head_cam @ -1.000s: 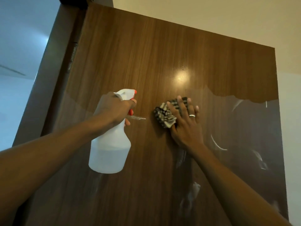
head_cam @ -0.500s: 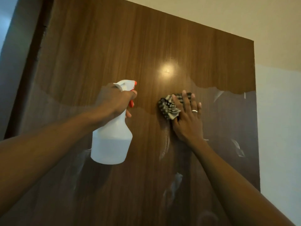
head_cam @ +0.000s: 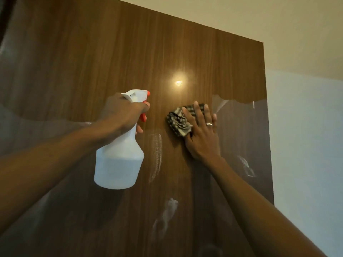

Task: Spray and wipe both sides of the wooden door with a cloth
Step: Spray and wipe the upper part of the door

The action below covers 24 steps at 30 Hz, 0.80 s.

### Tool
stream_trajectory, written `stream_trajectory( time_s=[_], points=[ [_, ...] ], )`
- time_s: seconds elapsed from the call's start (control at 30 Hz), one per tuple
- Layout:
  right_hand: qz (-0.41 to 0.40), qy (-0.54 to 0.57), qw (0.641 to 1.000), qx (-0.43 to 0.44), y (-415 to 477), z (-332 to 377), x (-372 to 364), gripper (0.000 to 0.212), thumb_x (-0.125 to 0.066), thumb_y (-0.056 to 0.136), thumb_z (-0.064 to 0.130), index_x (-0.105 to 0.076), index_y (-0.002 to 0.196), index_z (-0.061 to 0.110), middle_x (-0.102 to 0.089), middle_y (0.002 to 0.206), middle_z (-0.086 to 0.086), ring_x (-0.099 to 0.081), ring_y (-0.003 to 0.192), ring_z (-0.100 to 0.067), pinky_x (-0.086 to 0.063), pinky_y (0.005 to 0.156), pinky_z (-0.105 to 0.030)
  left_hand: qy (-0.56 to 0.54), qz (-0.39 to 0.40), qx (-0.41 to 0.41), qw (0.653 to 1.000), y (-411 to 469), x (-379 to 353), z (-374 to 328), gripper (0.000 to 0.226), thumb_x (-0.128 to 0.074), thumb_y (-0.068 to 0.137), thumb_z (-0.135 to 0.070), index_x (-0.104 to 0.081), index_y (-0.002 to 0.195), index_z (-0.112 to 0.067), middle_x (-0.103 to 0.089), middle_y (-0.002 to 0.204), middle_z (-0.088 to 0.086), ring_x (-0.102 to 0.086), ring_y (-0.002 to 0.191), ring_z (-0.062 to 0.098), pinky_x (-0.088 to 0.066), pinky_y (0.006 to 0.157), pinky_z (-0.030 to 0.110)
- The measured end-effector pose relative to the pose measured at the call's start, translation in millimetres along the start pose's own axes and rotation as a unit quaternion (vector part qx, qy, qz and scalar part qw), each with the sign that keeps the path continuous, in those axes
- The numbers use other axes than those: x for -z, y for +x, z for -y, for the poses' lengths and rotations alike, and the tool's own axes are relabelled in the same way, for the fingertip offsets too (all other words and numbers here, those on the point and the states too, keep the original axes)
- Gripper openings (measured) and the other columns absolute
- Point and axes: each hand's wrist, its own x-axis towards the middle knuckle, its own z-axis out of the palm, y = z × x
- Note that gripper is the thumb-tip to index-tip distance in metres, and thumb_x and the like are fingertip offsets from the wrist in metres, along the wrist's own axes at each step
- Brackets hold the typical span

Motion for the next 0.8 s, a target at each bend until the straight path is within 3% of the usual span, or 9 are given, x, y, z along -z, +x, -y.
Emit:
stream_trajectory(
  time_s=[0.2, 0.37, 0.43, 0.5, 0.7, 0.8],
  points=[
    [0.008, 0.028, 0.988, -0.15, 57.6, -90.3, 21.5, 0.066, -0.034, 0.1, 0.047, -0.004, 0.158, 0.037, 0.007, 0.167, -0.002, 0.014, 0.152, -0.031, 0.005, 0.12, -0.059, 0.009, -0.022, -0.012, 1.0, -0.6, -35.1, -20.6, 0.028, -0.058, 0.09, -0.041, -0.064, 0.087, -0.014, -0.068, 0.083, 0.005, -0.067, 0.058, 0.022, -0.054, 0.057, 0.027],
    [-0.019, 0.014, 1.0, -0.014, 60.2, -79.8, 14.2, 0.067, -0.038, 0.096, 0.045, -0.013, 0.157, 0.037, -0.004, 0.167, -0.001, 0.006, 0.154, -0.028, 0.005, 0.121, -0.055, 0.008, -0.035, 0.004, 0.999, 0.8, -68.2, -35.6, 0.03, -0.058, 0.09, -0.04, -0.063, 0.096, -0.012, -0.068, 0.086, 0.007, -0.067, 0.064, 0.027, -0.056, 0.064, 0.032],
    [-0.018, 0.004, 0.999, 0.048, 29.3, -100.6, 11.7, 0.065, -0.039, 0.097, 0.044, -0.017, 0.157, 0.036, -0.008, 0.167, 0.0, 0.002, 0.154, -0.027, 0.001, 0.122, -0.054, 0.017, -0.036, 0.015, 0.999, -3.0, -85.8, -39.6, 0.031, -0.058, 0.091, -0.041, -0.063, 0.097, -0.012, -0.068, 0.086, 0.007, -0.067, 0.063, 0.026, -0.055, 0.063, 0.029],
    [-0.01, -0.001, 0.999, 0.052, 5.3, -135.2, 12.1, 0.062, -0.032, 0.1, 0.049, -0.015, 0.158, 0.035, -0.005, 0.168, -0.001, 0.004, 0.154, -0.026, 0.002, 0.123, -0.052, 0.015, -0.032, 0.02, 0.999, -9.6, -101.8, -43.1, 0.031, -0.057, 0.091, -0.041, -0.063, 0.096, -0.011, -0.068, 0.085, 0.008, -0.066, 0.061, 0.025, -0.053, 0.06, 0.027],
    [-0.009, 0.027, 0.984, -0.177, 41.6, -216.8, 35.2, 0.063, -0.029, 0.102, 0.048, -0.007, 0.159, 0.031, 0.003, 0.168, -0.004, 0.009, 0.153, -0.031, 0.003, 0.121, -0.057, 0.007, -0.038, 0.022, 0.999, -24.7, -131.6, -53.4, 0.025, -0.058, 0.091, -0.039, -0.057, 0.097, -0.014, -0.064, 0.082, 0.004, -0.064, 0.058, 0.021, -0.049, 0.056, 0.024],
    [-0.015, 0.037, 0.982, -0.182, 70.8, -210.2, 36.5, 0.064, -0.029, 0.101, 0.047, -0.008, 0.159, 0.028, 0.005, 0.167, -0.007, 0.011, 0.152, -0.033, 0.006, 0.12, -0.06, 0.002, -0.046, 0.024, 0.999, -29.0, -141.1, -58.7, 0.019, -0.058, 0.091, -0.038, -0.055, 0.088, -0.019, -0.062, 0.079, 0.002, -0.062, 0.06, 0.02, -0.049, 0.058, 0.023]
  ],
)
